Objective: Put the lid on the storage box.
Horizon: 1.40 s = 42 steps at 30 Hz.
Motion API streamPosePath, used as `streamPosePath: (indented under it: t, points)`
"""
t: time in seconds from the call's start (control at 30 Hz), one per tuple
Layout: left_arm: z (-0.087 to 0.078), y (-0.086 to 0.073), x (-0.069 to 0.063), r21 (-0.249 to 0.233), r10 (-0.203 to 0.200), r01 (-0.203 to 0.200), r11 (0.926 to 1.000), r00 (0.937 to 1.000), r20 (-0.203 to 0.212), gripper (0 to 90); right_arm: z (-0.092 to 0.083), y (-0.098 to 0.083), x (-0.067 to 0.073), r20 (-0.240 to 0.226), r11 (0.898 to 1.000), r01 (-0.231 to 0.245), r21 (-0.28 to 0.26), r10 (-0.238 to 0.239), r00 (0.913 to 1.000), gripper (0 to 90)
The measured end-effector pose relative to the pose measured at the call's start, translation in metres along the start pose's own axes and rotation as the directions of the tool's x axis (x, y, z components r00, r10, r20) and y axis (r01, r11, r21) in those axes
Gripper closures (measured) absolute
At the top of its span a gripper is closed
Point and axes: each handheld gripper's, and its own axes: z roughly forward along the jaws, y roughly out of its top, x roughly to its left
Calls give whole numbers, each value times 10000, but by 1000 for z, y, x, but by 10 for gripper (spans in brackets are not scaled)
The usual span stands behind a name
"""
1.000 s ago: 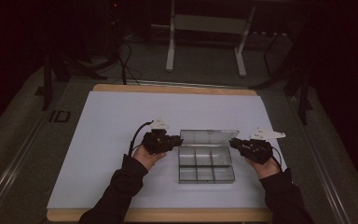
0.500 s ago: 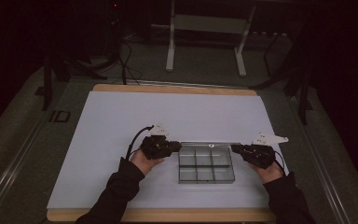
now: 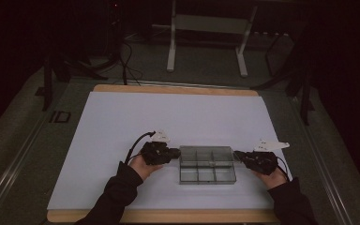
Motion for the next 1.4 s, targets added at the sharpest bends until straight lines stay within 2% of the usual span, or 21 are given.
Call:
streamPosePath:
  t: [0.23, 0.27, 0.33, 0.4, 0.47, 0.6, 0.67, 0.7, 0.77, 0.8, 0.83, 0.9, 0.97, 1.07, 1.13, 1.27, 1.4]
  points:
    - [6, -8, 6, 414, -180, 181, 9990, 9998, -25, 769, 6, -9, -3, 99, 9989, -142, 446, 137, 9999, 829]
    - [7, -9, 9, 388, -326, 323, 9987, 9995, 55, 753, 6, -10, -3, 120, 9988, -163, 469, 158, 9998, 825]
    - [8, -12, 11, 499, -352, 356, 9981, 9994, -76, 752, 7, -12, -5, 40, 9985, -327, 440, 326, 9995, 819]
    - [9, -16, 12, 511, -414, 420, 9978, 9991, -113, 750, 9, -13, -6, 159, 9979, -333, 550, 325, 9993, 802]
    - [9, -19, 14, 495, -524, 534, 9973, 9984, -209, 714, 9, -14, -7, 191, 9979, -349, 542, 339, 9992, 781]
    - [7, -20, 15, 372, -741, 759, 9964, 9962, -467, 533, 8, -13, -9, 331, 9982, -348, 483, 332, 9989, 678]
    - [5, -19, 17, 381, -860, 878, 9954, 9952, -476, 422, 8, -13, -10, 445, 9985, -294, 461, 274, 9986, 590]
    - [4, -19, 18, 329, -883, 902, 9954, 9946, -552, 355, 8, -12, -11, 500, 9985, -317, 438, 295, 9983, 518]
    - [3, -19, 18, 457, -810, 840, 9954, 9947, -633, 237, 9, -12, -12, 642, 9985, -383, 399, 357, 9973, 440]
    - [2, -20, 18, 533, -666, 696, 9961, 9962, -565, 197, 9, -12, -12, 719, 9982, -453, 384, 424, 9965, 398]
    - [2, -21, 18, 494, -634, 667, 9966, 9958, -666, 151, 9, -13, -12, 757, 9981, -507, 337, 481, 9960, 368]
    - [1, -22, 20, 472, -724, 757, 9960, 9950, -682, 128, 8, -14, -14, 687, 9986, -450, 265, 431, 9967, 313]
    - [-1, -23, 22, 412, -785, 811, 9959, 9950, -624, 34, 8, -15, -14, 689, 9986, -467, 267, 448, 9966, 265]
    - [-3, -23, 23, 401, -874, 912, 9950, 9924, -864, 23, 7, -16, -15, 637, 9988, -476, 113, 467, 9969, 205]
    - [-3, -23, 23, 496, -870, 923, 9945, 9912, -1000, 23, 7, -16, -15, 683, 9990, -446, 86, 439, 9967, 197]
    - [-4, -25, 22, 449, -740, 788, 9959, 9923, -996, 23, 6, -17, -17, 695, 9979, -647, -14, 646, 9955, 197]
    - [-8, -28, 22, 251, -783, 805, 9964, 9938, -791, 24, 6, -20, -19, 1074, 9984, -567, 84, 555, 9927, 156]
